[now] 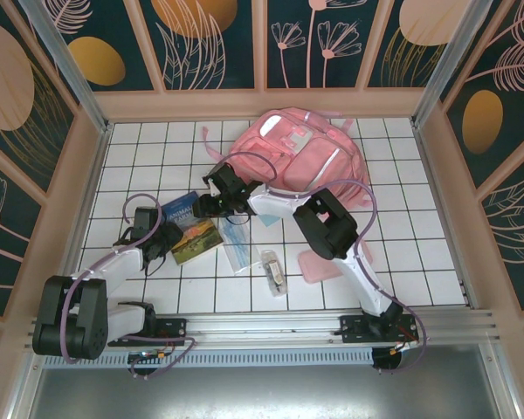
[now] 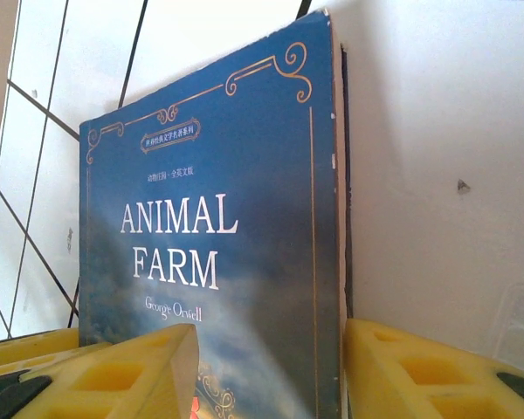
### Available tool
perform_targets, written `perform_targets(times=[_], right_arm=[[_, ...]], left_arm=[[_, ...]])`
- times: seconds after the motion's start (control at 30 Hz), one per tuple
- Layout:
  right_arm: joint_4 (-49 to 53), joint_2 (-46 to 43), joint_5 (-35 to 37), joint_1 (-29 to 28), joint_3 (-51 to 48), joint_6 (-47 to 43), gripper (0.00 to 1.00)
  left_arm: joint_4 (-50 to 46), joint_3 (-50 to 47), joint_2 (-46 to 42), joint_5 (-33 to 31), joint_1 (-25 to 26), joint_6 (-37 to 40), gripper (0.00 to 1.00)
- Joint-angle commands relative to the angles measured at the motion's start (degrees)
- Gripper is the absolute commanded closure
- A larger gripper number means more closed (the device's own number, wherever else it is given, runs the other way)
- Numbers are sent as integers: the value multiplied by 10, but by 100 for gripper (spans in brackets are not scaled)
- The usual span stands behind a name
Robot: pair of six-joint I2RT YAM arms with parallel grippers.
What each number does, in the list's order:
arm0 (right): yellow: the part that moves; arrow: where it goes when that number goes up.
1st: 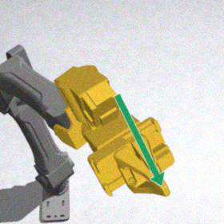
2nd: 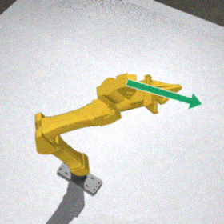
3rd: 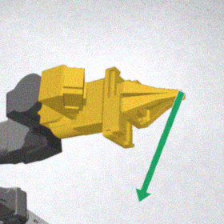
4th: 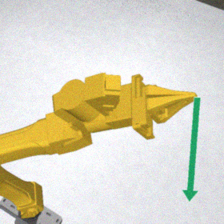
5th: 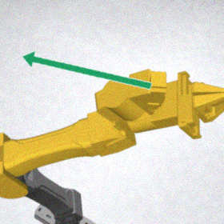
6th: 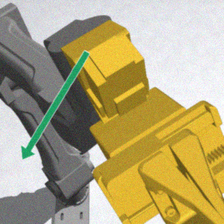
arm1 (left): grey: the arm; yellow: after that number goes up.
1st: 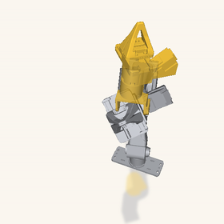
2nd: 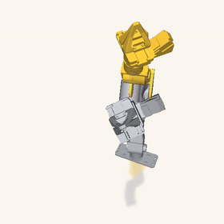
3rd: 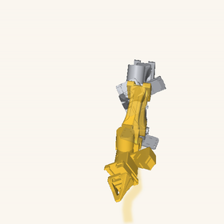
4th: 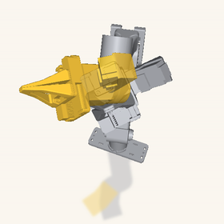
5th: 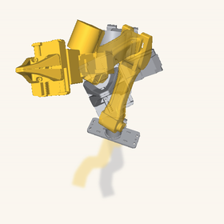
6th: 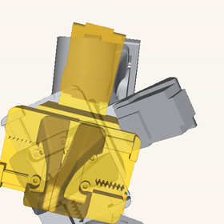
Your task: Pack the student bag
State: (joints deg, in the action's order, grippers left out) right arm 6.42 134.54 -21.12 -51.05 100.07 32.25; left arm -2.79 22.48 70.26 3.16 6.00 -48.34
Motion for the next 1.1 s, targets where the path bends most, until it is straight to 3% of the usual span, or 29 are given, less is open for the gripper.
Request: perform_targets(times=[0.0, 0.2, 0.63, 0.83, 0.9, 1.07], right_arm=[[3, -42, -56, -14, -28, -1, 53], [-4, -107, -59, -15, -58, -14, 53], [-15, -52, -95, -7, -45, 16, 61], [-19, -53, -107, 3, -46, 28, 84], [-30, -59, -121, 10, -48, 36, 100], [-60, -88, -169, 28, -53, 54, 100]], left_arm=[[-4, -15, 9, 58, 9, -12, 53], [-6, -16, 13, 43, 9, -17, 52], [-10, -16, 8, 42, 10, -19, 51], [-17, -7, 2, 32, 9, -17, 50], [-30, 14, -3, 19, 9, -7, 44], [-78, 107, -20, -42, 6, 21, 14]])
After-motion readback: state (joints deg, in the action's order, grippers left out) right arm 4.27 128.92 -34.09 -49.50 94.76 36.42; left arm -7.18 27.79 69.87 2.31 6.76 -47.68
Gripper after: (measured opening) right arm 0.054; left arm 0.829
